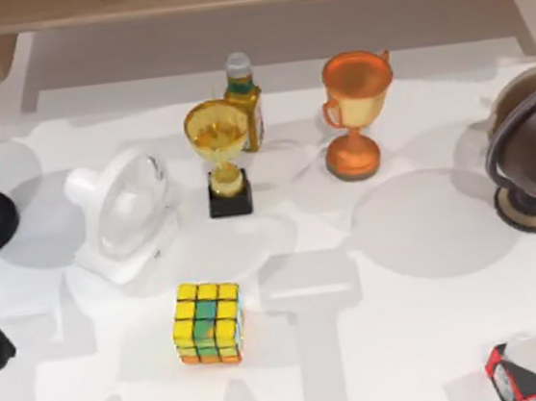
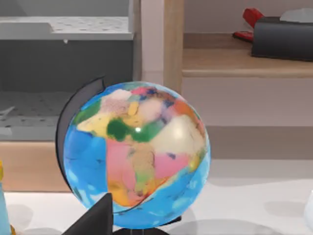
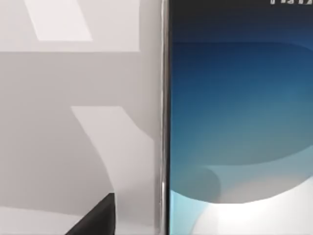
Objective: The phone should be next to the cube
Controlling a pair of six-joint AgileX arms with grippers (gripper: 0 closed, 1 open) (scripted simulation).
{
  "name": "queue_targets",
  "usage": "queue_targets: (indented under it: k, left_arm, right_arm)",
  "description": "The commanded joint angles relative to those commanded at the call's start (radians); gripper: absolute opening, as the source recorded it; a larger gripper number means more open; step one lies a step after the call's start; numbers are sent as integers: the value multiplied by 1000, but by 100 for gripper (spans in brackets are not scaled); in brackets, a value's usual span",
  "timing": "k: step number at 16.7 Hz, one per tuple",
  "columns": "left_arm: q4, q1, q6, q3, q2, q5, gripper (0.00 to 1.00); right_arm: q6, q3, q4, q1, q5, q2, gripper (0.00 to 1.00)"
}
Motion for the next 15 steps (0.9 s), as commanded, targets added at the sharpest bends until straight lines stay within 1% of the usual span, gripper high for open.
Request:
queue_targets:
  k: [3,4,10,15]
  left_arm:
    - [0,0,0,0,0,0,100]
    - [0,0,0,0,0,0,100]
    - [0,0,0,0,0,0,100]
    - [0,0,0,0,0,0,100]
  right_arm:
    - [0,0,0,0,0,0,0]
    - [-1,24,-44,0,-5,-38,0]
    - [-3,69,-141,0,-5,-88,0]
    - [-1,70,-146,0,-5,-89,0]
